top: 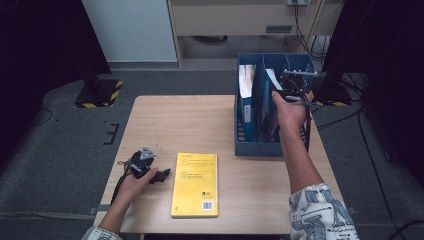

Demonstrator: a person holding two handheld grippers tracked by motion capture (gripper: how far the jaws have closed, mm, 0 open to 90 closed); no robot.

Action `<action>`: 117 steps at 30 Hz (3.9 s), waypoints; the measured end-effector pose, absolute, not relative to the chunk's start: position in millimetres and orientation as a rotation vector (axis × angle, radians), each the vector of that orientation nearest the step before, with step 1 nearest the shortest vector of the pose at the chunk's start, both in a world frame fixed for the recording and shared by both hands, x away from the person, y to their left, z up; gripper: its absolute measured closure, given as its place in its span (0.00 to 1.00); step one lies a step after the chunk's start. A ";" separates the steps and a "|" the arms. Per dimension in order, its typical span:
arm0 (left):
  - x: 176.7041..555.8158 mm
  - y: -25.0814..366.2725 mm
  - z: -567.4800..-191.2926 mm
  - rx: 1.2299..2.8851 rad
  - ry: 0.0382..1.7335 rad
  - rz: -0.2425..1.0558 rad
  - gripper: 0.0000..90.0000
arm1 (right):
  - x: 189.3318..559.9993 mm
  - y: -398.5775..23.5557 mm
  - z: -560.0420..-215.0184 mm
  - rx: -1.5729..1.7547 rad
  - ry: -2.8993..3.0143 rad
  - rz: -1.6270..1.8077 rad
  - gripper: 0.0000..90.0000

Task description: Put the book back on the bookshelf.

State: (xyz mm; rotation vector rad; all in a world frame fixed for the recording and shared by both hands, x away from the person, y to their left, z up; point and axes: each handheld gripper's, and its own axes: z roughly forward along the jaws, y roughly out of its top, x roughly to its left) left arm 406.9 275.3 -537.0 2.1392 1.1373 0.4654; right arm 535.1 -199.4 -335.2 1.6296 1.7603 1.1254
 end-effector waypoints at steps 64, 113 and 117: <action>407.1 275.2 -537.2 2.139 1.131 0.464 0.00 | 560.6 -197.7 -338.0 1.589 1.698 1.078 0.81; 407.3 274.7 -537.2 2.139 1.130 0.463 0.00 | 560.3 -184.7 -346.8 1.646 1.706 1.293 0.61; 407.3 274.6 -537.2 2.139 1.130 0.462 0.00 | 559.1 -186.6 -346.7 1.648 1.709 1.315 0.57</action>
